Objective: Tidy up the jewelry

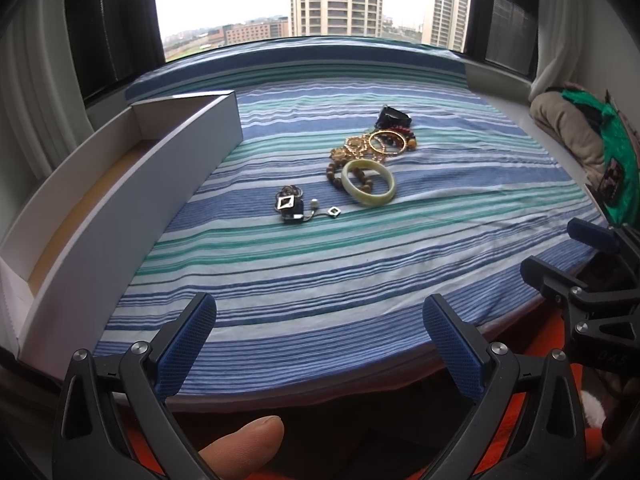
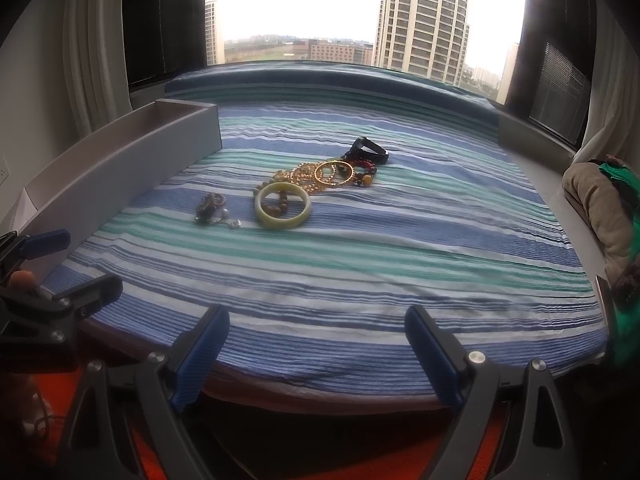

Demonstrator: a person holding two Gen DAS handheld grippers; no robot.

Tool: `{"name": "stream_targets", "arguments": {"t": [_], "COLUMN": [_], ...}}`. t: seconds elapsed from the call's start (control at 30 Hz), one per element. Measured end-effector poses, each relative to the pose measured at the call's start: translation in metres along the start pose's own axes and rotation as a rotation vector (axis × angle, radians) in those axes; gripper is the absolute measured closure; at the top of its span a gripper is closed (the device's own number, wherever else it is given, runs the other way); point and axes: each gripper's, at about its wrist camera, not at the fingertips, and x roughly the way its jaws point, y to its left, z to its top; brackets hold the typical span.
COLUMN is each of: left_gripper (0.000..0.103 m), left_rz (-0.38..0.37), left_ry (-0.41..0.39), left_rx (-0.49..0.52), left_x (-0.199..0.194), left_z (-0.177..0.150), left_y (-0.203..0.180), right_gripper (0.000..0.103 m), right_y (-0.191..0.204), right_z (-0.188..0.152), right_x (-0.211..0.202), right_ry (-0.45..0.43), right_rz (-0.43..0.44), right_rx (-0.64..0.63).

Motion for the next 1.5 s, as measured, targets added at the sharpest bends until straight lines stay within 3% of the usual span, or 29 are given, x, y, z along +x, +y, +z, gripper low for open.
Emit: {"name": "stream_targets", "arguments": {"t": [0.77, 1.33, 1.5], "left_gripper": [0.0, 0.0, 0.0], "left_rz": [-0.006, 0.039, 0.009], "left_ry": [0.014, 0.002, 0.012], "left_rx": [-0.009, 0.012, -0.024], "left_x": [0.0001, -0.0006, 0.0007], "left_z": [0.002, 0.0035, 0.005], "left_y": [0.0029, -0.0015, 0.0029], "right_gripper": [0.012, 0.012, 0.012], "right_y": [0.0005, 0.0012, 0.0029], "right_z": [-0.0003, -0.0016, -0.0017], "right_x": [0.0027, 0.0035, 0.005], "right_ry": [-0.001, 0.008, 0.015], "right_rz": [-0.003, -0.001, 0.0], "right_rx": [-0.002, -0.002, -0.003]}}
